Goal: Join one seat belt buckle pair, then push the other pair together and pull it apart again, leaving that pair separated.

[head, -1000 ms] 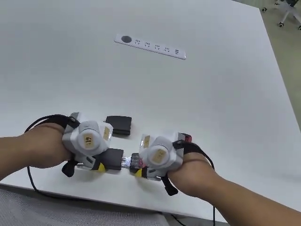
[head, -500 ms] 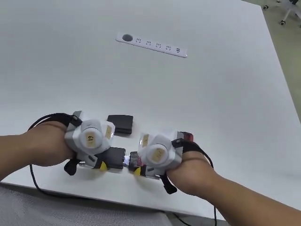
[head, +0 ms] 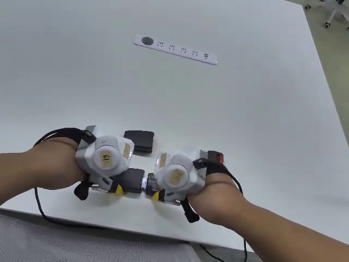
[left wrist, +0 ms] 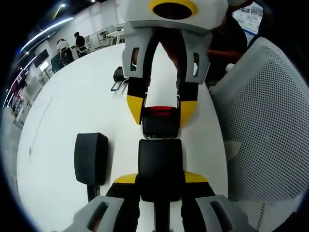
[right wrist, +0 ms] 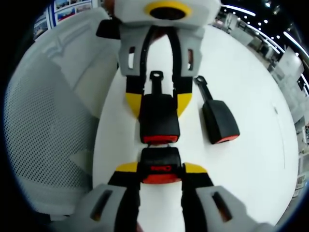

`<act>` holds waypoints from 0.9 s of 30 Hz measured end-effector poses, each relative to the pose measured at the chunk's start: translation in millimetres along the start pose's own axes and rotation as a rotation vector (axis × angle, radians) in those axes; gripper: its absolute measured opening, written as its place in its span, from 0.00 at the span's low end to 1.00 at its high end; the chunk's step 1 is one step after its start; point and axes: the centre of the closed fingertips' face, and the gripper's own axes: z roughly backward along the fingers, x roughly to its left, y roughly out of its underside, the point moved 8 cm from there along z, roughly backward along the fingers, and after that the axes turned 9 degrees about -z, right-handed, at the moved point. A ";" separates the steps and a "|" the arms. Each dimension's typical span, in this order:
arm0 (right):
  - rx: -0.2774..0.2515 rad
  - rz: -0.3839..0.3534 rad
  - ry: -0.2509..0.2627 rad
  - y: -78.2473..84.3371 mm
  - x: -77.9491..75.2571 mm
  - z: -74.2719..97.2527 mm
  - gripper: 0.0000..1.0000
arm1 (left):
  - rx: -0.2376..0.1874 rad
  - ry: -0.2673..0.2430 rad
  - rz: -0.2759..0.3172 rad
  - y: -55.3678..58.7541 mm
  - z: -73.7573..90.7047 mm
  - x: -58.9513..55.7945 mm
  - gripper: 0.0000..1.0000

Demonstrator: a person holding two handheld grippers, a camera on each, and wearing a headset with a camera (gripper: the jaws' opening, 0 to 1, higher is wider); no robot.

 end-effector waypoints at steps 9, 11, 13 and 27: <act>0.007 -0.005 0.003 -0.4 3.1 -0.6 0.30 | -0.003 -0.004 0.006 0.7 -0.8 -1.3 0.33; 0.005 0.005 0.006 0.2 4.8 -0.4 0.30 | -0.009 -0.007 0.010 1.3 -0.5 -1.9 0.33; 0.004 0.018 0.005 1.3 5.2 -0.9 0.30 | -0.023 -0.012 0.016 3.2 0.2 -2.5 0.33; -0.032 0.012 -0.019 4.6 7.2 -2.2 0.30 | -0.030 0.001 0.052 3.4 1.4 -1.4 0.32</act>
